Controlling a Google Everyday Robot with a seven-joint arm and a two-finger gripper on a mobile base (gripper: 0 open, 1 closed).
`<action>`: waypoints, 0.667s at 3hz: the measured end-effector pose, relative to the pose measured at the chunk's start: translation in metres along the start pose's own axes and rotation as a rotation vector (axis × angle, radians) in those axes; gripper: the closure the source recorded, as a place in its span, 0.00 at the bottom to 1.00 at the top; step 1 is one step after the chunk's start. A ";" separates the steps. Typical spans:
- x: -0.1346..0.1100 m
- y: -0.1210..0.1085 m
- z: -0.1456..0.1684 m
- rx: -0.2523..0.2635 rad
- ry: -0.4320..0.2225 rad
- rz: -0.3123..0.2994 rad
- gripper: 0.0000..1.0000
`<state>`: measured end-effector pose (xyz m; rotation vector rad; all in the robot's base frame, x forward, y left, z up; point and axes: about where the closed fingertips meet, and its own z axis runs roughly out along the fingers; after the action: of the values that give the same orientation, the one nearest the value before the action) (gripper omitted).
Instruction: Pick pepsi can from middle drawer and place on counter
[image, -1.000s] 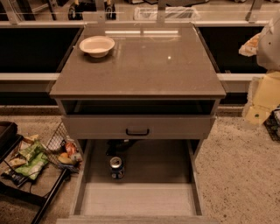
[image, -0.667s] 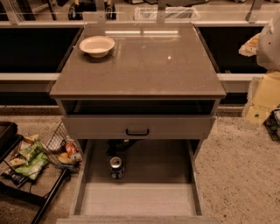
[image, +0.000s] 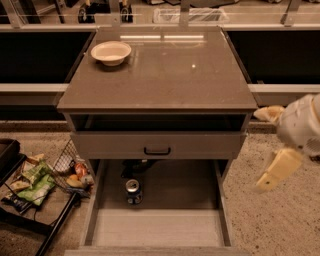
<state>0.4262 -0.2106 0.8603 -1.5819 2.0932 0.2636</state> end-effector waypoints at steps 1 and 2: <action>0.018 0.010 0.041 -0.003 -0.156 0.016 0.00; 0.030 0.028 0.085 0.011 -0.323 0.047 0.00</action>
Offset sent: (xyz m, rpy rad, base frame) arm -0.0204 0.0344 -0.1502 0.5317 -0.1602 -0.0264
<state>0.4168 -0.1900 0.7686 -1.3797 1.8786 0.4885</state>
